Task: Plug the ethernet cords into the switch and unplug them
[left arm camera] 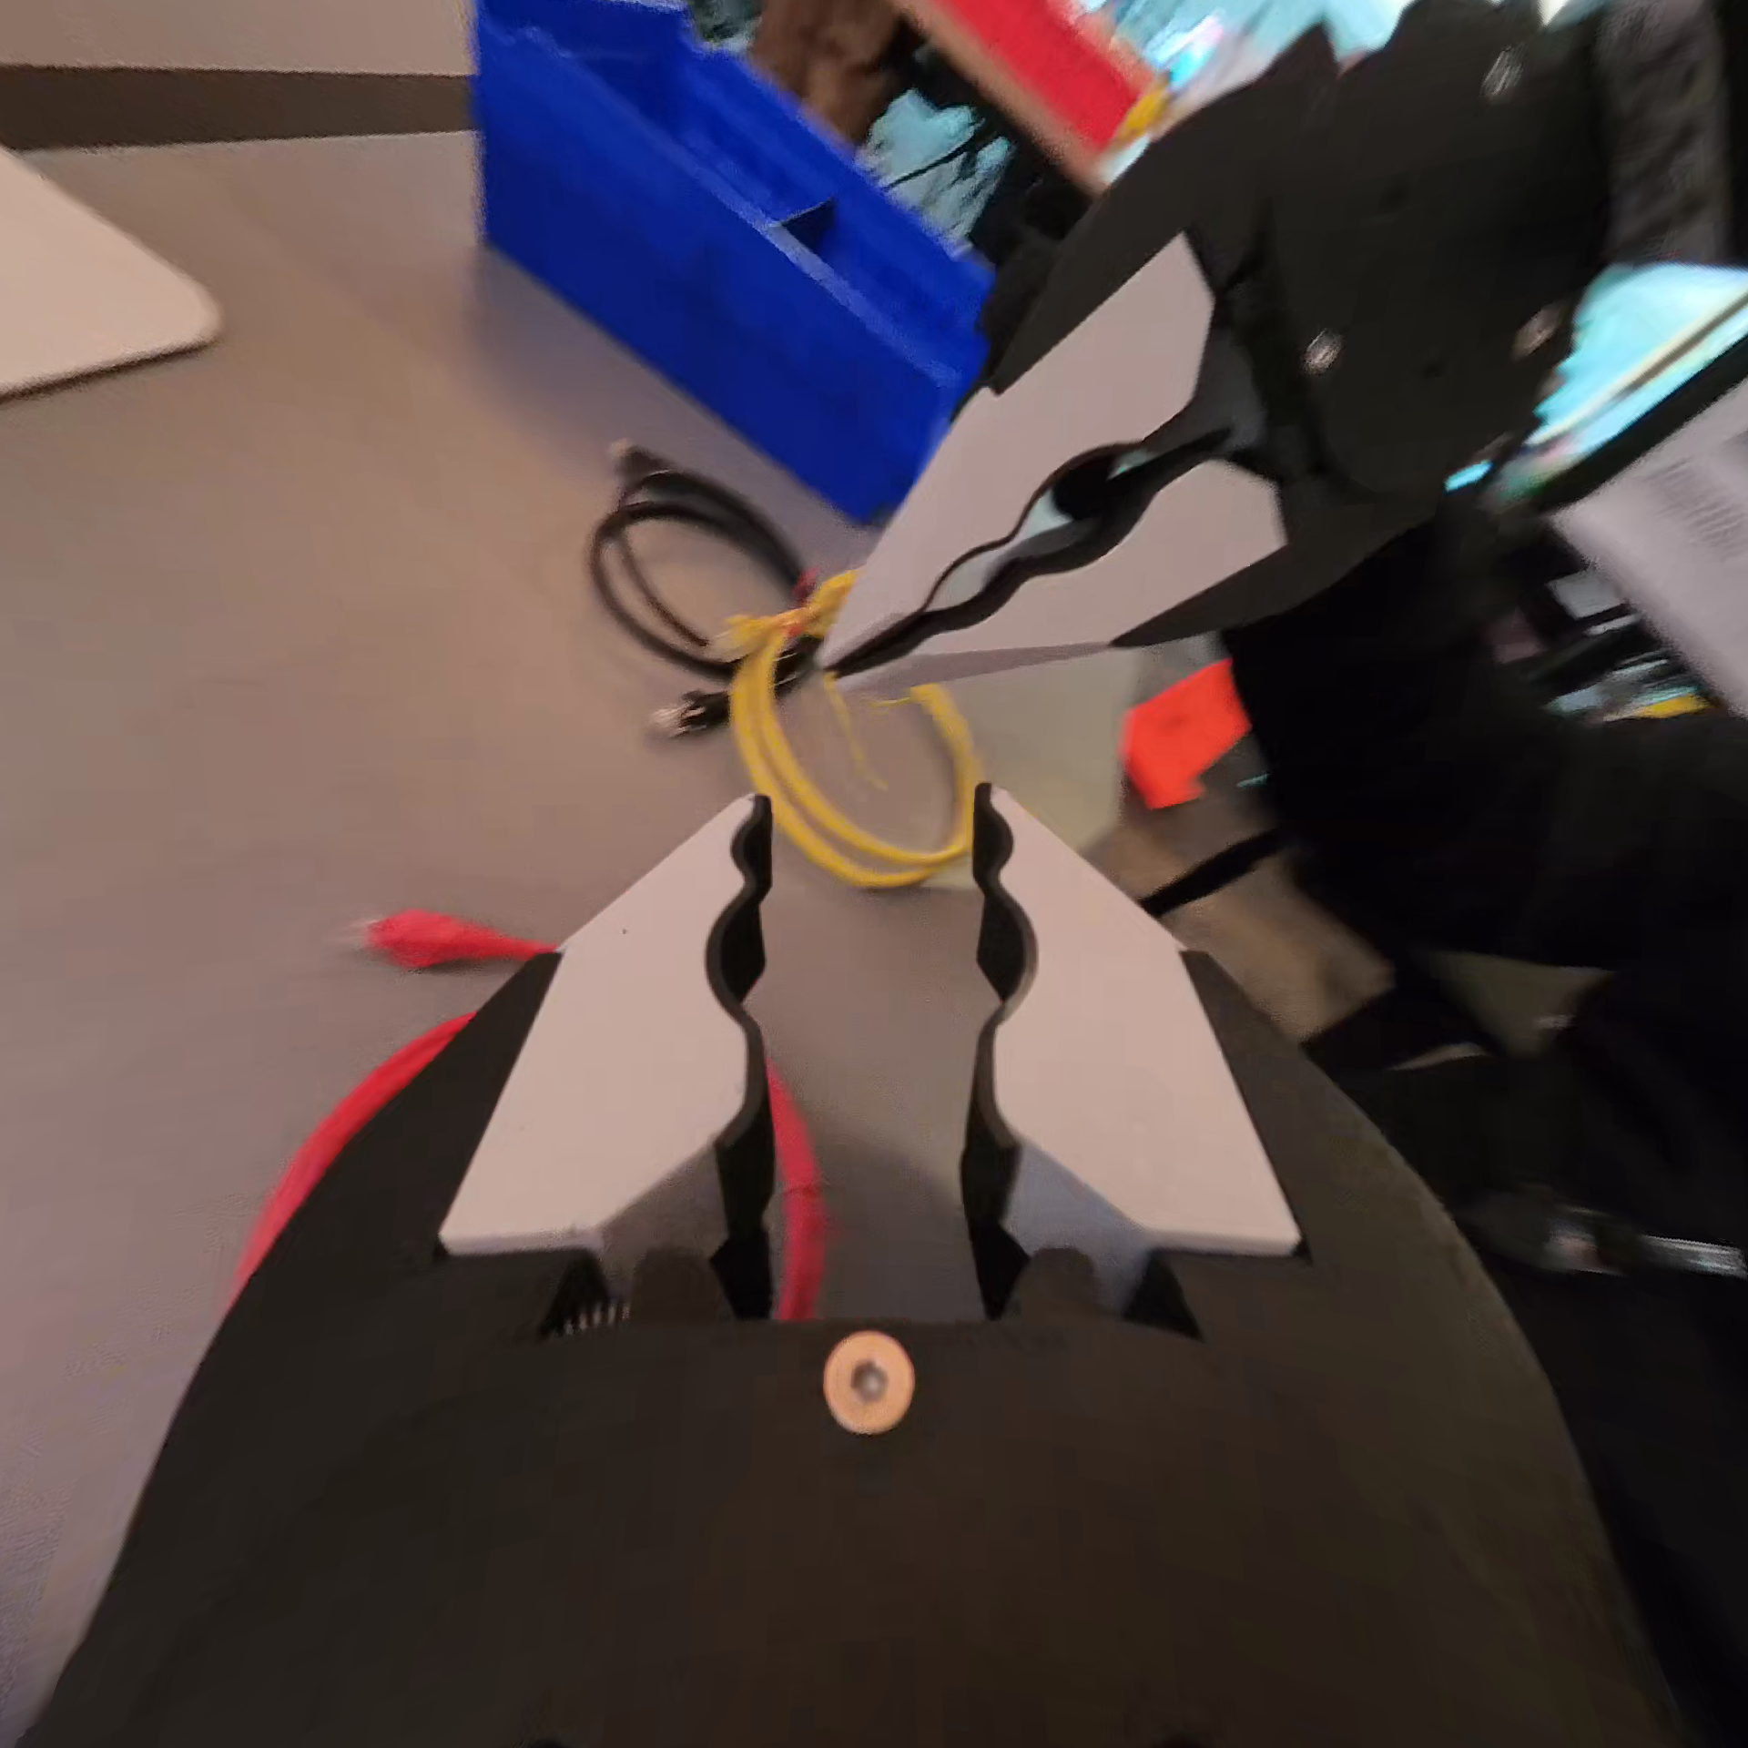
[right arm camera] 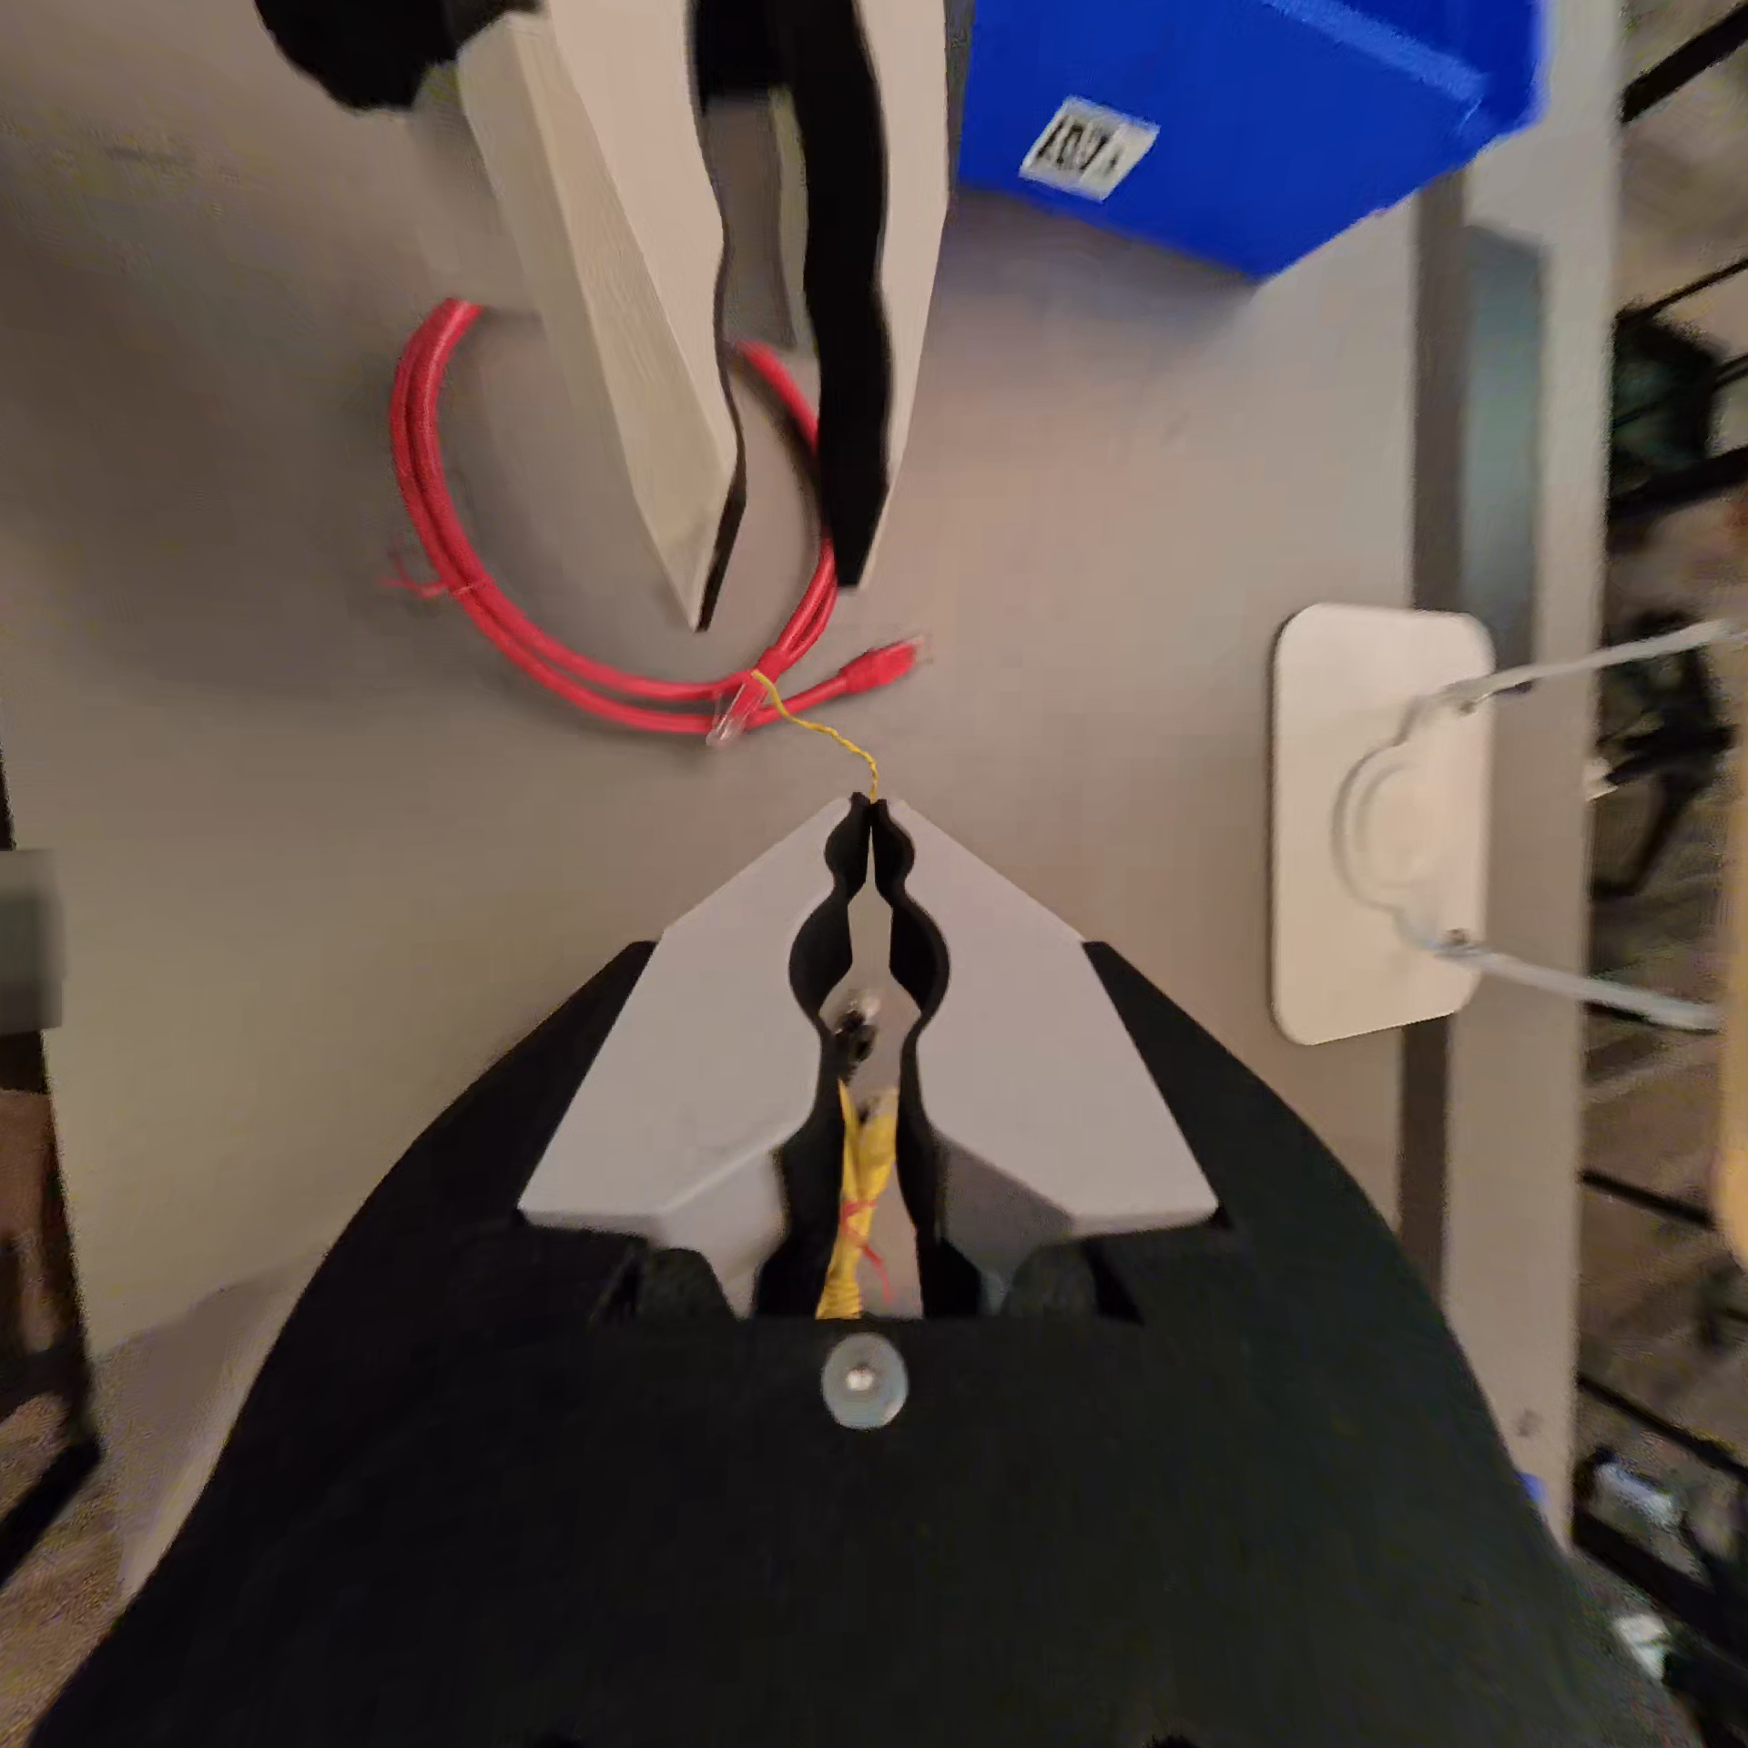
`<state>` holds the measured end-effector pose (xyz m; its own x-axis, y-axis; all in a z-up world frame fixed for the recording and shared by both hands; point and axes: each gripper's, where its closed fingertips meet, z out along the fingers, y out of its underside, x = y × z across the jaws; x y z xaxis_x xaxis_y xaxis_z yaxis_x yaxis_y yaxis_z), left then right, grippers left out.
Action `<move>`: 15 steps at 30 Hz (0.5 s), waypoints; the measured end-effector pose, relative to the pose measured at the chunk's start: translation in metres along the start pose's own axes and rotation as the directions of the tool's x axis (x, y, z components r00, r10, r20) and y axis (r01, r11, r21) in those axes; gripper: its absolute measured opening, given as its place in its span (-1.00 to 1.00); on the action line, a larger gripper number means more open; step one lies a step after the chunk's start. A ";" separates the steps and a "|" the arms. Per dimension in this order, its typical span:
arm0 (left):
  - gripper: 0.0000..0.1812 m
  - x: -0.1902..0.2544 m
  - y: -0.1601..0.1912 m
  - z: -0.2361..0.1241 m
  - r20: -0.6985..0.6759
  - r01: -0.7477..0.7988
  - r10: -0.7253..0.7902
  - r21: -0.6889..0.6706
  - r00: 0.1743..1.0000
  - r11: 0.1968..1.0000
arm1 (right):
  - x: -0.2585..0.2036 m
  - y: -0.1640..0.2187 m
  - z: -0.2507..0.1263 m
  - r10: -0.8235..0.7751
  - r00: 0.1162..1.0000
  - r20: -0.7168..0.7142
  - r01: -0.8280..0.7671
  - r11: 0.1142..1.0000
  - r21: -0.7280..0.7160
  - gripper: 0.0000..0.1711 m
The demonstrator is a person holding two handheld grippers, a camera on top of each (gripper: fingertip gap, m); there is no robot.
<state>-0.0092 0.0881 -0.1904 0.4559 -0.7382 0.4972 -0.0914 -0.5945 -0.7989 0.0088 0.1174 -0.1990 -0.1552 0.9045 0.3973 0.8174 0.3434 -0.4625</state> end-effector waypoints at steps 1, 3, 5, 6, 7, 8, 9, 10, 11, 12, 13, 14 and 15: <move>-0.56 0.010 -0.004 0.001 -0.081 0.051 -0.048 0.029 0.996 0.998 | 0.002 -0.006 -0.004 -0.029 0.999 -0.029 0.030 0.999 0.021 -1.00; -0.57 0.024 -0.009 0.001 -0.207 0.129 -0.113 0.064 0.972 0.990 | 0.001 -0.019 -0.011 -0.096 0.993 -0.073 0.100 0.993 0.057 -1.00; -0.57 0.036 -0.013 -0.001 -0.311 0.179 -0.146 0.079 0.939 0.981 | 0.001 -0.028 -0.016 -0.151 0.981 -0.118 0.160 0.984 0.076 -1.00; -0.61 0.043 -0.016 -0.004 -0.364 0.200 -0.154 0.090 0.918 0.976 | 0.001 -0.032 -0.019 -0.176 0.975 -0.138 0.189 0.978 0.086 -1.00; -0.66 0.048 -0.019 -0.007 -0.408 0.220 -0.161 0.101 0.899 0.970 | 0.001 -0.036 -0.022 -0.196 0.968 -0.157 0.213 0.972 0.100 -1.00; -0.70 0.050 -0.021 -0.009 -0.436 0.237 -0.169 0.107 0.884 0.966 | 0.000 -0.041 -0.025 -0.208 0.963 -0.172 0.229 0.966 0.115 -1.00; -0.77 0.053 -0.023 -0.012 -0.459 0.247 -0.171 0.111 0.872 0.963 | 0.000 -0.045 -0.028 -0.216 0.959 -0.185 0.242 0.961 0.130 -1.00; -0.88 0.056 -0.024 -0.014 -0.484 0.253 -0.168 0.115 0.859 0.960 | 0.001 -0.049 -0.031 -0.220 0.956 -0.196 0.249 0.958 0.142 -1.00; -0.98 0.059 -0.025 -0.016 -0.506 0.256 -0.162 0.121 0.847 0.959 | 0.001 -0.050 -0.033 -0.219 0.954 -0.204 0.251 0.957 0.147 -1.00; -1.00 0.063 -0.026 -0.018 -0.525 0.254 -0.151 0.128 0.837 0.959 | 0.002 -0.051 -0.034 -0.220 0.952 -0.212 0.254 0.956 0.147 -1.00; -1.00 0.066 -0.026 -0.018 -0.531 0.240 -0.136 0.130 0.836 0.962 | 0.002 -0.052 -0.035 -0.222 0.950 -0.219 0.258 0.954 0.153 -1.00; -1.00 0.068 -0.025 -0.018 -0.520 0.211 -0.115 0.129 0.846 0.969 | 0.002 -0.054 -0.037 -0.220 0.950 -0.222 0.259 0.952 0.165 -1.00; -1.00 0.069 -0.024 -0.016 -0.496 0.175 -0.087 0.134 0.864 0.975 | 0.003 -0.055 -0.039 -0.210 0.952 -0.224 0.252 0.952 0.176 -1.00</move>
<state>0.0104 0.0460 -0.1314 -0.0371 -0.7441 0.6670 0.1089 -0.6665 -0.7375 -0.0153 0.0916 -0.1417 -0.1953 0.7319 0.6529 0.6409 0.5991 -0.4799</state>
